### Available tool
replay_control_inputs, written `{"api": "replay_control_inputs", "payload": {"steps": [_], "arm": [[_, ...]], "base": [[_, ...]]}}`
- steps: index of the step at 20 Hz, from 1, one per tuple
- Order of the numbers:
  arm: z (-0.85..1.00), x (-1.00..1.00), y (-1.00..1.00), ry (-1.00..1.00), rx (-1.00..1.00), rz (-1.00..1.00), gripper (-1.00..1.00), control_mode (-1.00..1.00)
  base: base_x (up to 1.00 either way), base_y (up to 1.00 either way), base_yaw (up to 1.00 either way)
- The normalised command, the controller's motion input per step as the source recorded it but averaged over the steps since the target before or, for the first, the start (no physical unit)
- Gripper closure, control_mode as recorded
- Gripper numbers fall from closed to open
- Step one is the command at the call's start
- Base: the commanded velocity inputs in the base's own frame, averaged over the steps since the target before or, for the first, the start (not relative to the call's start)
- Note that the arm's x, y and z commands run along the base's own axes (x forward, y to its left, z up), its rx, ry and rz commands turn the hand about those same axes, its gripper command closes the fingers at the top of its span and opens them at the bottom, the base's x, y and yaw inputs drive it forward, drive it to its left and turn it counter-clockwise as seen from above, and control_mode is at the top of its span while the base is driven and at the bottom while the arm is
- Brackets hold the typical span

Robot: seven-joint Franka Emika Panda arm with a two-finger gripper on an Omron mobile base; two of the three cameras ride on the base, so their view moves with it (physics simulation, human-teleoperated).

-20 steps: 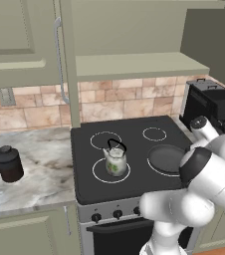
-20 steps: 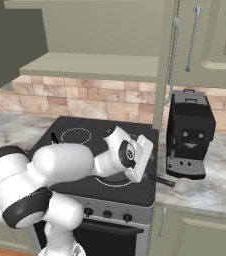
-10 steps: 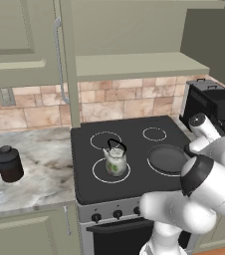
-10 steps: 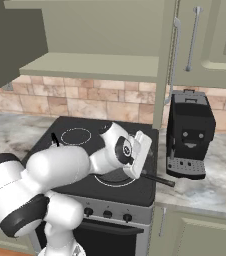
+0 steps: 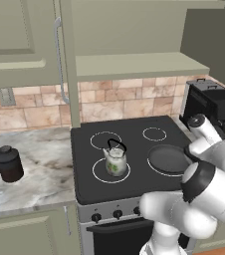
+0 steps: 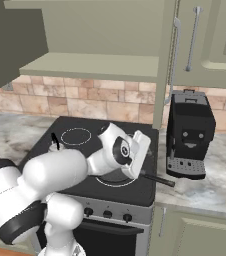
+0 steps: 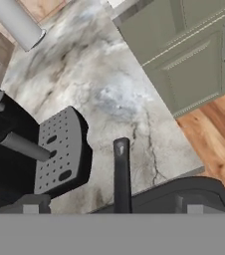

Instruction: Pick the pan from the cabinet and place it on the stove. Then turn on the stove burner for the pan.

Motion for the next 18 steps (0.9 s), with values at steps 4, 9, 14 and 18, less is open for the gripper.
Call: {"api": "replay_control_inputs", "payload": {"steps": [4,9,14,18], "arm": [[0.0,0.0,0.0,0.0,0.0,0.0,-1.0,1.0],[0.0,0.0,0.0,0.0,0.0,0.0,-1.0,1.0],[0.0,0.0,0.0,0.0,0.0,0.0,-1.0,1.0],[0.0,0.0,0.0,0.0,0.0,0.0,-1.0,1.0]], "base": [[-0.32,0.24,0.0],[-0.06,0.46,0.0],[0.0,0.59,0.0],[0.0,0.49,0.0]]}}
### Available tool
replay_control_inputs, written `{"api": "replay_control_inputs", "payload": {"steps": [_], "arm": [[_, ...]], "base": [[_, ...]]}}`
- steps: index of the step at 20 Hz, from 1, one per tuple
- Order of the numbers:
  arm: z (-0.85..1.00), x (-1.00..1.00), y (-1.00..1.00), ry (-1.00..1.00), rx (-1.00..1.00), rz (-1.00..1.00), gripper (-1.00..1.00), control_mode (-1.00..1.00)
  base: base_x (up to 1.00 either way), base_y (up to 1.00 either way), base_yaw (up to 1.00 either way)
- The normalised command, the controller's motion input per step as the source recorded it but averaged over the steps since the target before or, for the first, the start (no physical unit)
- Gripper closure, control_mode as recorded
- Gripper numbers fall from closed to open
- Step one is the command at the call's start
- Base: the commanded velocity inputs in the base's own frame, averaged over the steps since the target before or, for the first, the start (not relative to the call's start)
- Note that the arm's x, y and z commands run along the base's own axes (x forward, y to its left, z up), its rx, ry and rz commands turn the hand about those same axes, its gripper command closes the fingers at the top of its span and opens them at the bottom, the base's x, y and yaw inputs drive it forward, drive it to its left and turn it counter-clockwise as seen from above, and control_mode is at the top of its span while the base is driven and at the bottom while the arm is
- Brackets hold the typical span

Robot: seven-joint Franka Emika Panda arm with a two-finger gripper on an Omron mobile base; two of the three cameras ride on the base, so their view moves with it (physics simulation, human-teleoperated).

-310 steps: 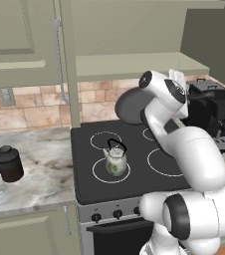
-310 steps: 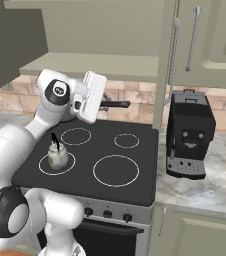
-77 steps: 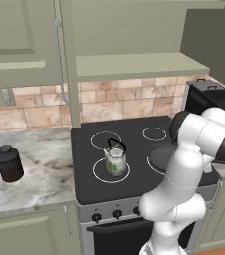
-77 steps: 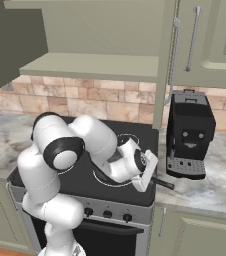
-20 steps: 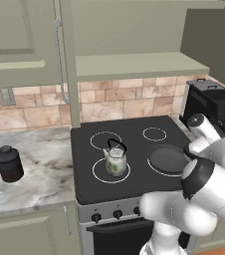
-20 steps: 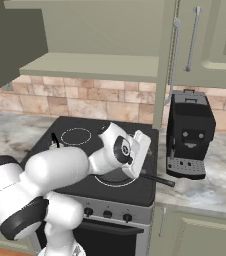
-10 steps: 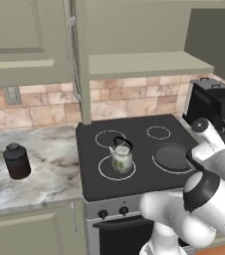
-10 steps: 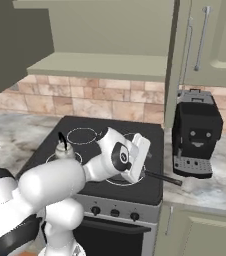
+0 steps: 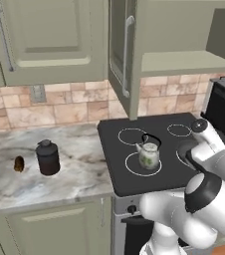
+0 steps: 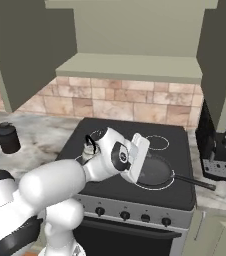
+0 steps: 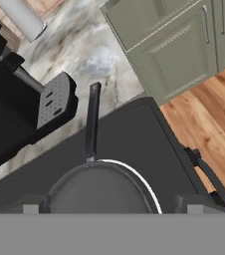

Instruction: Pick the pan from the cabinet and place it on the stove. Then turn on the stove burner for the pan.

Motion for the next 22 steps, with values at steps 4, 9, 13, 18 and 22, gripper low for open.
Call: {"api": "replay_control_inputs", "payload": {"steps": [4,9,13,18,22], "arm": [[0.0,0.0,0.0,0.0,0.0,0.0,-1.0,1.0],[0.0,0.0,0.0,0.0,0.0,0.0,-1.0,1.0],[0.0,0.0,0.0,0.0,0.0,0.0,-1.0,1.0],[0.0,0.0,0.0,0.0,0.0,0.0,-1.0,1.0],[0.0,0.0,0.0,0.0,0.0,0.0,-1.0,1.0]], "base": [[0.0,0.23,0.0],[0.0,0.11,0.0],[0.0,0.18,0.0],[0.0,0.36,0.0],[0.0,0.32,0.0]]}}
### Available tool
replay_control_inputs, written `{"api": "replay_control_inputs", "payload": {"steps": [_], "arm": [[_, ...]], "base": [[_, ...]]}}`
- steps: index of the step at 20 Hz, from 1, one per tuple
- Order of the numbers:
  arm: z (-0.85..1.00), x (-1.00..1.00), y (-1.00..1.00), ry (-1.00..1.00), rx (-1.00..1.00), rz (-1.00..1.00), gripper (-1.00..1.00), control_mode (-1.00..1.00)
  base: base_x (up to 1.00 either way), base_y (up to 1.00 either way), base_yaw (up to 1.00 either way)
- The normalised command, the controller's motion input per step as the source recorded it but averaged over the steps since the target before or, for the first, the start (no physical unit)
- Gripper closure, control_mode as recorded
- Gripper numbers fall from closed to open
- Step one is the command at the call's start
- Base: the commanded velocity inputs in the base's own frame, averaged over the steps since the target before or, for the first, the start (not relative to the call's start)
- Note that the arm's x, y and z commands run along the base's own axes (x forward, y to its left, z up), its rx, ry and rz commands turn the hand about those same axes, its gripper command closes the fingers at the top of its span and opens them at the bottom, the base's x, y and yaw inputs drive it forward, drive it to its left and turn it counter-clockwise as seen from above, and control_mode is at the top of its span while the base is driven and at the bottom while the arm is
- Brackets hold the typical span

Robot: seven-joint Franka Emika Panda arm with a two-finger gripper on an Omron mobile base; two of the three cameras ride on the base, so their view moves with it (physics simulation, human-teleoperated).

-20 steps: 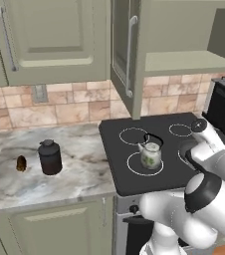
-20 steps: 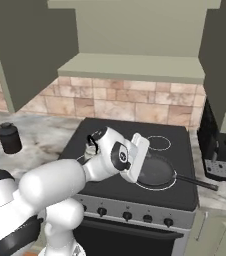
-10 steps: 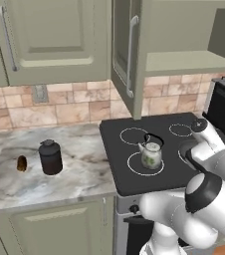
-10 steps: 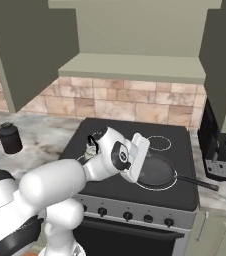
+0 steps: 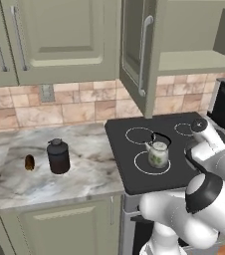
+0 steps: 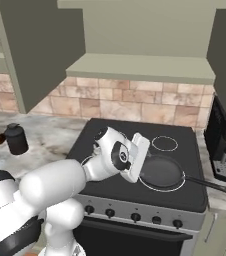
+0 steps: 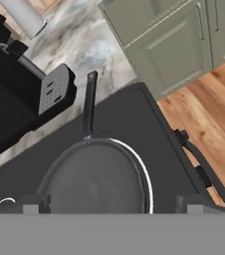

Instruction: Pick the pan from the cabinet and place it on the stove. Then turn on the stove burner for the pan.

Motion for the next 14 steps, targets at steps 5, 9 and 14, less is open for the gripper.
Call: {"api": "replay_control_inputs", "payload": {"steps": [5,9,14], "arm": [[0.0,0.0,0.0,0.0,0.0,0.0,-1.0,1.0],[0.0,0.0,0.0,0.0,0.0,0.0,-1.0,1.0],[0.0,0.0,0.0,0.0,0.0,0.0,-1.0,1.0]], "base": [[0.0,0.17,0.0],[0.0,0.2,0.0],[0.0,0.29,0.0]]}}
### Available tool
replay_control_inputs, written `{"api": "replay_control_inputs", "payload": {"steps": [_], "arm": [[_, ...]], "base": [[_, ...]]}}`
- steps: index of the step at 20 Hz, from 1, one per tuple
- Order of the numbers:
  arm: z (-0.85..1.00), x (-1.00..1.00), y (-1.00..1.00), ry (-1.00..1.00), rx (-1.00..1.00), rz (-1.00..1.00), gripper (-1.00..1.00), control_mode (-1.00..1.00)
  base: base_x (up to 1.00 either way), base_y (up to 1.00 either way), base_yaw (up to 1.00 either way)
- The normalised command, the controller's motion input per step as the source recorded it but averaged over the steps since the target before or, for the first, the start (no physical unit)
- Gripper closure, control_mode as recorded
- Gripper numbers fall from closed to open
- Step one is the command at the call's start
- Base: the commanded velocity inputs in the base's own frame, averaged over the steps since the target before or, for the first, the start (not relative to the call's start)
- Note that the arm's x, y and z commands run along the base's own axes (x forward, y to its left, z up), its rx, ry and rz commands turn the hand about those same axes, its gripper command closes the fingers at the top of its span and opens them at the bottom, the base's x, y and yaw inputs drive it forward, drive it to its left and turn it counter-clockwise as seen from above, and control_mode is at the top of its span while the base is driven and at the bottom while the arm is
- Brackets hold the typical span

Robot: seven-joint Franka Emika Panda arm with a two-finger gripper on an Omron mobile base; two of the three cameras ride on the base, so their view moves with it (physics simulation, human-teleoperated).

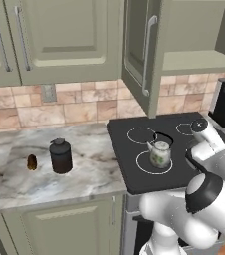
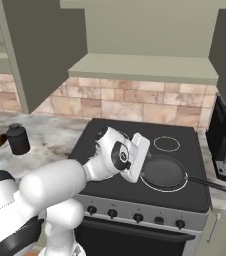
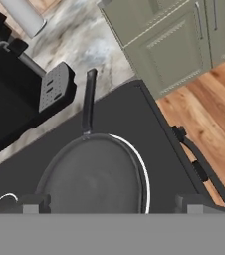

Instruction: Pick the pan from the cabinet and place it on the stove. Then turn on the stove burner for the pan.

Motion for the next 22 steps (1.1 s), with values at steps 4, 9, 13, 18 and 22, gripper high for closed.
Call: {"api": "replay_control_inputs", "payload": {"steps": [4,9,13,18,22], "arm": [[0.0,0.0,0.0,0.0,0.0,0.0,-1.0,1.0],[0.0,0.0,0.0,0.0,0.0,0.0,-1.0,1.0],[0.0,0.0,0.0,0.0,0.0,0.0,-1.0,1.0],[0.0,0.0,0.0,0.0,0.0,0.0,-1.0,1.0],[0.0,0.0,0.0,0.0,0.0,0.0,-1.0,1.0]], "base": [[0.0,0.32,0.0],[0.0,0.22,0.0],[0.02,0.01,0.0],[0.0,0.0,0.0],[0.0,0.0,0.0]]}}
